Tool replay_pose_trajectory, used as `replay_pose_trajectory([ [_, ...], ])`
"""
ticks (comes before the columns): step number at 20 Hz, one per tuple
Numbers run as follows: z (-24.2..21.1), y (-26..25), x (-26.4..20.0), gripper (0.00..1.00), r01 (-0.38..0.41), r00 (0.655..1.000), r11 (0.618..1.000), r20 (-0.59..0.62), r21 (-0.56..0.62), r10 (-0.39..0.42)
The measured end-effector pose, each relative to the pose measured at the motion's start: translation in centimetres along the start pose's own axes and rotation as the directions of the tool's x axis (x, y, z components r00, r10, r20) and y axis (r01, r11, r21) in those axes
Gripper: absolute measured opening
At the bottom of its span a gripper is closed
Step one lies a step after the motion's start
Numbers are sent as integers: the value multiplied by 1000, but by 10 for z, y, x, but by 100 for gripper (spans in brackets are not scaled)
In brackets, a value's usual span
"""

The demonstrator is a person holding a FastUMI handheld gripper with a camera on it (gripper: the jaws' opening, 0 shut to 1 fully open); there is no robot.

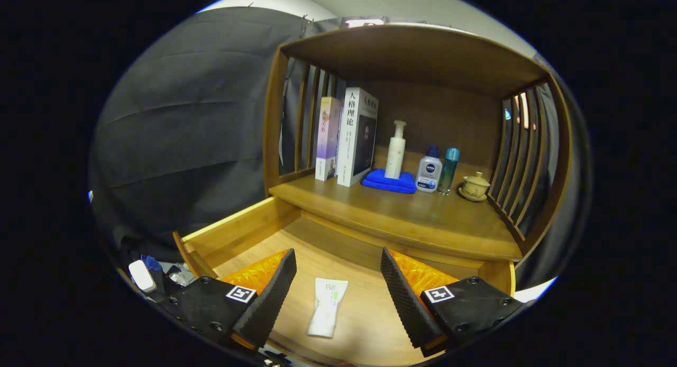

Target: Pull open the drawer, take out the items inside it, and place them on the countertop above the cabinet.

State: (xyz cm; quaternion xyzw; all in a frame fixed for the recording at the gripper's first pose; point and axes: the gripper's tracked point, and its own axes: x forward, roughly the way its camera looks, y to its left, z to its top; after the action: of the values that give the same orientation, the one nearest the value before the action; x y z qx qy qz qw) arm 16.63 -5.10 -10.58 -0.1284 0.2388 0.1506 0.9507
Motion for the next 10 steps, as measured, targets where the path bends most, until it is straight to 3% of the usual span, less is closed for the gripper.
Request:
replay_pose_trajectory([
  [5,-15,-1,36,99,-86,980,995,-179,43,92],
  [10,-52,8,44,99,-183,897,982,-402,39,183],
])
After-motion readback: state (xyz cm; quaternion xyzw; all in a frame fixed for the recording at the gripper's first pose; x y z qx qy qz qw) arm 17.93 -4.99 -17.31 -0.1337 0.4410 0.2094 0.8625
